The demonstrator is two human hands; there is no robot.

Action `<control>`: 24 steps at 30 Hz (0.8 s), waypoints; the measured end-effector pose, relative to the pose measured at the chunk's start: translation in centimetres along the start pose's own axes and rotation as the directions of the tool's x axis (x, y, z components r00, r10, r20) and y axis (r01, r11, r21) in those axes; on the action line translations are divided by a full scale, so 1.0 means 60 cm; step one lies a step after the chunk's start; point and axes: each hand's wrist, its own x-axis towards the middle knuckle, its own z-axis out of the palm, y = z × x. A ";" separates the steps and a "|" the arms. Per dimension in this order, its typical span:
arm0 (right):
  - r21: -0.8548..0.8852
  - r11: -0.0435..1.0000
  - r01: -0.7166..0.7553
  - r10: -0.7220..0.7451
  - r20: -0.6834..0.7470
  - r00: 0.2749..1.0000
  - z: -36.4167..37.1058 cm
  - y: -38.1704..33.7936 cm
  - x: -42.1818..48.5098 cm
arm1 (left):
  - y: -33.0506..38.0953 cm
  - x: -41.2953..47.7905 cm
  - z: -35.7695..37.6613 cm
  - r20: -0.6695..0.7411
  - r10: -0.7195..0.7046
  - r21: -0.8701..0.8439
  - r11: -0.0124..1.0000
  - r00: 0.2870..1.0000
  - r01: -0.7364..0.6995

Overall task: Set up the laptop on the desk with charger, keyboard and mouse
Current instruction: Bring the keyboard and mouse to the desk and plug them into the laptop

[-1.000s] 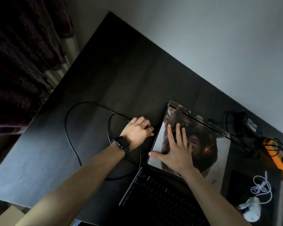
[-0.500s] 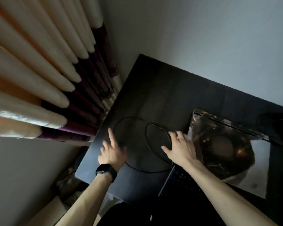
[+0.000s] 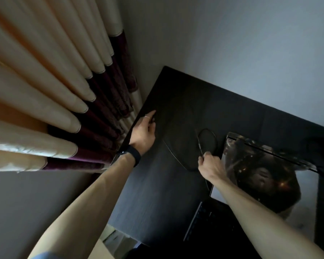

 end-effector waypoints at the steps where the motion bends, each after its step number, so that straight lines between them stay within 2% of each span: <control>1: 0.035 0.999 -0.005 0.004 0.012 1.000 -0.001 0.007 0.003 | 0.008 0.017 0.006 0.060 0.058 0.058 0.996 0.996 -0.062; 3: 0.115 0.993 0.019 -0.021 0.021 1.000 0.004 0.012 -0.003 | 0.005 0.048 0.025 0.240 0.056 0.157 0.983 0.969 -0.096; 5: 0.194 0.979 0.066 -0.062 -0.027 0.998 0.014 0.020 -0.021 | -0.011 0.059 0.053 0.368 -0.080 0.314 0.949 0.926 -0.042; 8: 0.183 0.969 0.166 -0.154 -0.079 0.985 0.038 0.038 -0.055 | -0.038 0.019 0.096 0.377 -0.276 0.472 0.879 0.884 0.073; 12: -0.011 0.959 0.282 -0.281 0.035 0.959 0.073 0.064 -0.098 | -0.037 -0.073 0.156 0.372 -0.185 0.425 0.905 0.910 0.010; 16: 0.047 0.942 0.331 -0.334 0.066 0.940 0.069 0.064 -0.100 | -0.024 -0.129 0.190 0.362 -0.166 0.412 0.911 0.917 0.002; 20: 0.233 0.931 0.280 -0.269 -0.079 0.960 0.036 0.089 -0.127 | -0.024 -0.148 0.204 0.322 -0.188 0.388 0.920 0.928 0.052; 24: 0.368 0.923 0.109 -0.065 -0.131 0.989 0.023 0.177 -0.198 | -0.019 -0.184 0.212 0.342 -0.199 0.410 0.911 0.918 0.045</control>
